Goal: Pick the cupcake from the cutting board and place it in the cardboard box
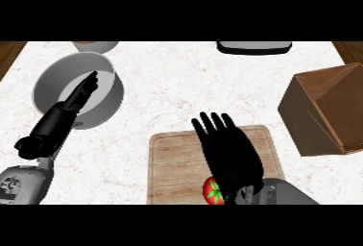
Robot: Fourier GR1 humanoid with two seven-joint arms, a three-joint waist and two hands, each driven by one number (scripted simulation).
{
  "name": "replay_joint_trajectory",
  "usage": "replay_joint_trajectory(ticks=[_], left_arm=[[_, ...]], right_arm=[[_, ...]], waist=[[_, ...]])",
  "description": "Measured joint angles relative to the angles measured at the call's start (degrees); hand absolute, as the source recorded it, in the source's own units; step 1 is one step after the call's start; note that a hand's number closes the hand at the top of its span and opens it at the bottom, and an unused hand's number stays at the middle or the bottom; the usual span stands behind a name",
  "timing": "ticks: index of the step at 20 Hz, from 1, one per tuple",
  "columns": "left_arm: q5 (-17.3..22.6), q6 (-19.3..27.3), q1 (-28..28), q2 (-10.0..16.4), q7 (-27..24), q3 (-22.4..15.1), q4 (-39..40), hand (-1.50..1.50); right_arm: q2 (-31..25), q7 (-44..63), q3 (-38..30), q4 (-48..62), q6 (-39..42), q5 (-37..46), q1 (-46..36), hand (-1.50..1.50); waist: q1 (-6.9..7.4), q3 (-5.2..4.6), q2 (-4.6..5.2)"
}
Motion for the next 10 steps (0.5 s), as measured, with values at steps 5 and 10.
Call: replay_joint_trajectory(ticks=[5, 10], left_arm=[[-1.79, -0.22, -0.09, -1.62, -1.62, 0.34, 1.35, 0.0], [-3.02, -0.43, 0.34, -3.25, 0.9, 0.32, -1.58, 0.0]], right_arm=[[2.0, -2.94, -1.89, 3.01, 1.01, 3.62, 1.27, -1.5], [4.33, -6.1, -3.09, 6.44, 0.98, 7.28, 2.9, -1.5]], waist=[[-0.06, 0.01, 0.05], [0.06, 0.02, 0.04]])
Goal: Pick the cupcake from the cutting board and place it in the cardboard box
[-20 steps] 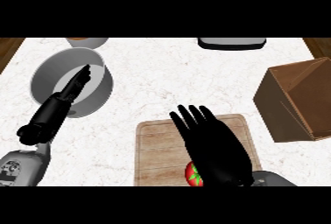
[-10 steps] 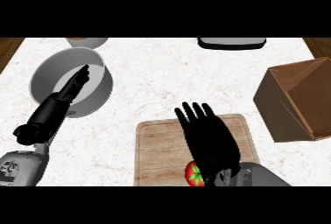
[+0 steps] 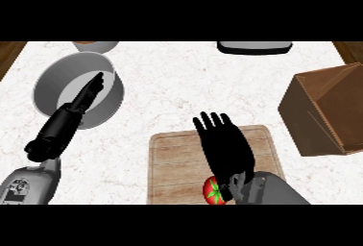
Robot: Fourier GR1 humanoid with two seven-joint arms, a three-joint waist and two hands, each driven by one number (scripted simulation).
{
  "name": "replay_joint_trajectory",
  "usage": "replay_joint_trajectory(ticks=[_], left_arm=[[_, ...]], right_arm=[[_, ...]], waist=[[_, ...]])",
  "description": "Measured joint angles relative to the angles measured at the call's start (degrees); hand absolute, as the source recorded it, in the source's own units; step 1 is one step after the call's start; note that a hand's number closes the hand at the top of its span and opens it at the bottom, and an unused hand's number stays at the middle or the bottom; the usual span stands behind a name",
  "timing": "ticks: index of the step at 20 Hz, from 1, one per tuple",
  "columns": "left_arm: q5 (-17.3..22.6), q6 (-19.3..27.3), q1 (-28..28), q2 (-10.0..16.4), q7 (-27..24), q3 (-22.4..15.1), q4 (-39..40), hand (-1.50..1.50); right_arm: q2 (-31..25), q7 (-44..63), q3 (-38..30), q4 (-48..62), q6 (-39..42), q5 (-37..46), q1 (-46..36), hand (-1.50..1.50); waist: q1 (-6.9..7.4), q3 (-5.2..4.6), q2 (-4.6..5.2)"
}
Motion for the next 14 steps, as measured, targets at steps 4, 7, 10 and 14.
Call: replay_joint_trajectory(ticks=[4, 7, 10, 14], left_arm=[[-0.77, -0.71, -0.81, -0.59, -0.02, 1.05, 0.82, 0.0], [-1.32, -0.96, -1.45, -1.3, 0.17, 1.48, 1.43, 0.0], [-1.89, -1.32, -0.06, -1.96, 1.68, 1.35, -1.3, 0.0], [-2.11, -2.57, -1.29, -1.99, 0.26, 3.04, 0.99, 0.0]], right_arm=[[-0.02, -2.46, -0.91, 1.49, -0.86, 3.26, 1.95, -1.5], [0.63, -3.14, -1.5, 3.28, -1.24, 5.86, 2.18, -1.5], [0.54, -4.47, -2.47, 3.65, -1.26, 7.85, 3.31, -1.5], [0.7, -6.98, -3.57, 4.3, -1.64, 9.59, 5.48, -1.5]], waist=[[-0.1, 0.01, 0.01], [-0.11, 0.0, 0.01], [-0.05, 0.0, -0.01], [-0.15, 0.0, 0.02]])
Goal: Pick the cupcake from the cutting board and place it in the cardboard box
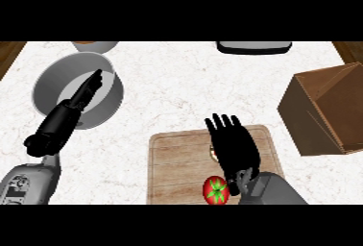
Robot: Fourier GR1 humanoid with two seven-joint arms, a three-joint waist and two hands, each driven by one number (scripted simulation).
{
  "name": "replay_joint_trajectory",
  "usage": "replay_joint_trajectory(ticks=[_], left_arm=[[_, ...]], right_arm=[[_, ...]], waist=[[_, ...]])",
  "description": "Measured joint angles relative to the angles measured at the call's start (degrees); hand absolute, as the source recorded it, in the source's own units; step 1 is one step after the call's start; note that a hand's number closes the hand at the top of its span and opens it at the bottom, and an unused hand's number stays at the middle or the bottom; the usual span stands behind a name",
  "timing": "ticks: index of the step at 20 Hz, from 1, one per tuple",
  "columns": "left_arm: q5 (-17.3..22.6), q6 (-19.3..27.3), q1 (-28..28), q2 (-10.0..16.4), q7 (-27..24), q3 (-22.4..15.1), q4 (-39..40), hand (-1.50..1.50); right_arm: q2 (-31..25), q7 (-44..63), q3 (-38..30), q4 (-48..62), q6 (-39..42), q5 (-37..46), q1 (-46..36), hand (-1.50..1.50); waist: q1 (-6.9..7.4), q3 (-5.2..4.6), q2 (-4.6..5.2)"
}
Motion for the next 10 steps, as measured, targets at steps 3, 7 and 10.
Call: replay_joint_trajectory(ticks=[3, 7, 10], left_arm=[[0.06, -0.89, 0.37, -0.03, 0.75, 0.59, -1.2, 0.0], [-0.17, -1.61, -0.17, -0.09, -1.08, 1.33, 1.07, 0.0], [-0.55, -1.65, -0.03, -0.35, -1.29, 1.56, 1.11, 0.0]], right_arm=[[0.9, -2.87, -1.09, 3.11, -0.59, 0.94, -0.84, 1.5], [-1.3, -9.73, -0.09, 4.21, -3.45, 2.47, -0.95, 1.5], [-2.09, -13.6, 1.27, 5.7, -8.65, 5.63, -0.65, 1.5]], waist=[[0.11, 0.0, -0.01], [0.1, 0.0, 0.02], [0.14, -0.05, -0.09]])
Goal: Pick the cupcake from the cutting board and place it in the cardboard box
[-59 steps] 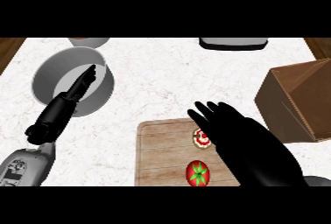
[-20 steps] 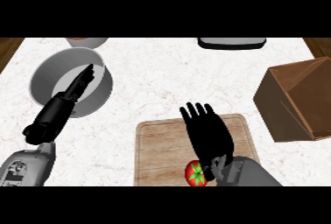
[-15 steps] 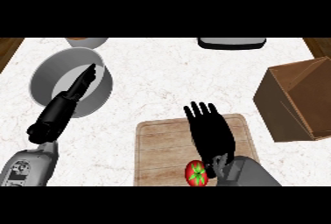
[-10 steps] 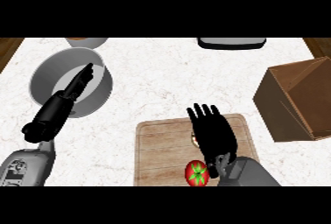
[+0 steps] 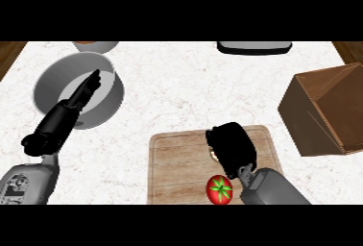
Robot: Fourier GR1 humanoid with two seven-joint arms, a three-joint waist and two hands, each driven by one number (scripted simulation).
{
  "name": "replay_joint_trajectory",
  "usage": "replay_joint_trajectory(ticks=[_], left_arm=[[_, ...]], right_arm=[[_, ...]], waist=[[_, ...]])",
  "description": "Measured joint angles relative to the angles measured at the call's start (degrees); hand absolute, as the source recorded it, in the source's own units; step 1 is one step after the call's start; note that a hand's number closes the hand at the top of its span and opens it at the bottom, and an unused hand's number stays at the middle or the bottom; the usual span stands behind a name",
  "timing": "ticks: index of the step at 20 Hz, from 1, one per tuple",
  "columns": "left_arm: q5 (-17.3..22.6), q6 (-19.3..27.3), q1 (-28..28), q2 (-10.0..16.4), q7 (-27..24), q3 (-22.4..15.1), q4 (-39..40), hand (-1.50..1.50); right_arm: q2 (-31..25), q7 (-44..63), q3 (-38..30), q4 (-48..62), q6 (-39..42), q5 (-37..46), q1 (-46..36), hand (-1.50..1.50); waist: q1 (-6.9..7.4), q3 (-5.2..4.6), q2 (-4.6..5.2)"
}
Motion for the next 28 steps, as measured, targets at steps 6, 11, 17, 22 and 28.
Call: replay_joint_trajectory(ticks=[6, 11, 17, 22, 28], left_arm=[[-0.62, -0.09, -1.07, -0.65, -0.03, -0.01, 0.75, 0.0], [-1.12, -0.39, -1.31, -1.39, -0.3, -1.34, 0.21, 0.0], [-0.54, -1.13, -1.96, -1.0, 0.31, -0.5, 0.58, 0.0], [-1.15, -0.7, -0.47, -1.47, 0.38, -0.6, -0.35, 0.0], [-0.7, -1.1, 0.18, -0.87, 0.18, 0.66, -0.18, 0.0]], right_arm=[[5.95, 0.72, -5.81, 9.34, -7.17, 1.87, -4.71, 1.5], [9.95, 6.69, -15.85, 21.08, -14.42, -2.57, -13.96, 1.5], [11.27, 7.93, -18.65, 34.55, -25.61, -1.52, -27.06, 1.5], [11.43, 9.68, -18.75, 36.54, -26.44, 2.45, -34.69, 1.5], [10.1, 18.76, -21.83, 31.37, -29.18, 6.26, -38.28, 1.5]], waist=[[0.52, 0.01, 0.29], [2.17, 0.08, 0.82], [2.31, 0.06, 0.75], [1.23, 0.03, 0.33], [0.02, 0.03, -0.08]])
